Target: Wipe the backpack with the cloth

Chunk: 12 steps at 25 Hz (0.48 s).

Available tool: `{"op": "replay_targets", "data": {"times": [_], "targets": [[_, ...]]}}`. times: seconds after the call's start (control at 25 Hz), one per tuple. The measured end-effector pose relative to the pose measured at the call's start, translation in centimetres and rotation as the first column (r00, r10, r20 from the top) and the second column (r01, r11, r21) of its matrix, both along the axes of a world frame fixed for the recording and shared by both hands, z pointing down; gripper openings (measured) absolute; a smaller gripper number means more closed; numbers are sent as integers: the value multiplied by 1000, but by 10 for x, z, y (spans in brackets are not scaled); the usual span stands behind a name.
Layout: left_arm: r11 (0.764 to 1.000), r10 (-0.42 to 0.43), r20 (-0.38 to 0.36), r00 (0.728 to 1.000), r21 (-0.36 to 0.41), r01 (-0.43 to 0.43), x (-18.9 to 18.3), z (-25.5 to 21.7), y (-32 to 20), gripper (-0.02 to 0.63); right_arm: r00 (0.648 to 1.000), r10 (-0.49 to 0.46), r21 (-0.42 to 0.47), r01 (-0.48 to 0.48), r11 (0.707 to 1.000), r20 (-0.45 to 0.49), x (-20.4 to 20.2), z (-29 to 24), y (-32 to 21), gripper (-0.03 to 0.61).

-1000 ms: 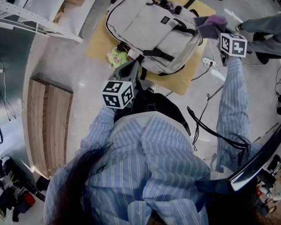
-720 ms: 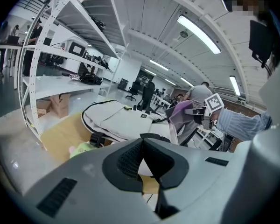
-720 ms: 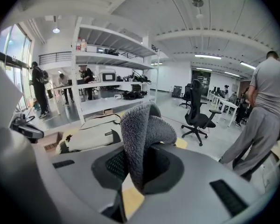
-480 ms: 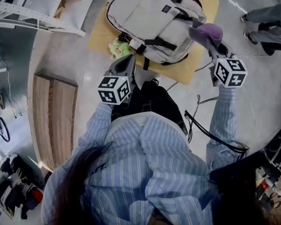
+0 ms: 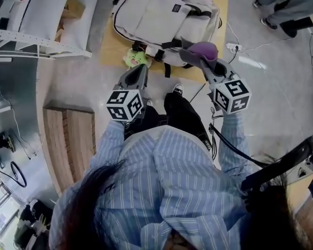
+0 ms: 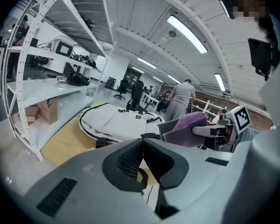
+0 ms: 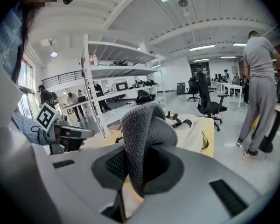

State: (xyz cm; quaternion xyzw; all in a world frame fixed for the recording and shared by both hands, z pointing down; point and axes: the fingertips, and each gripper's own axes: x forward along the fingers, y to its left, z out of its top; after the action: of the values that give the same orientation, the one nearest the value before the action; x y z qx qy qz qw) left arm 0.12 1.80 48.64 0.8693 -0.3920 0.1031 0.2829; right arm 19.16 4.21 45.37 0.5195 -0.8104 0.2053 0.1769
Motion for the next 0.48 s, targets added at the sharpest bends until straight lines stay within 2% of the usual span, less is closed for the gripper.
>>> {"op": "replay_targets", "data": {"times": [0.2,0.48], "targets": [[998,65,-11,998,23,-64,-48,-2,11,5,996,67,14,-68,998,64,-75,2,18,41],[989,145,-34,989,20,-144,-115,1,37,5,978,162,-20,-161,987,131,-175,14,55,41]]}}
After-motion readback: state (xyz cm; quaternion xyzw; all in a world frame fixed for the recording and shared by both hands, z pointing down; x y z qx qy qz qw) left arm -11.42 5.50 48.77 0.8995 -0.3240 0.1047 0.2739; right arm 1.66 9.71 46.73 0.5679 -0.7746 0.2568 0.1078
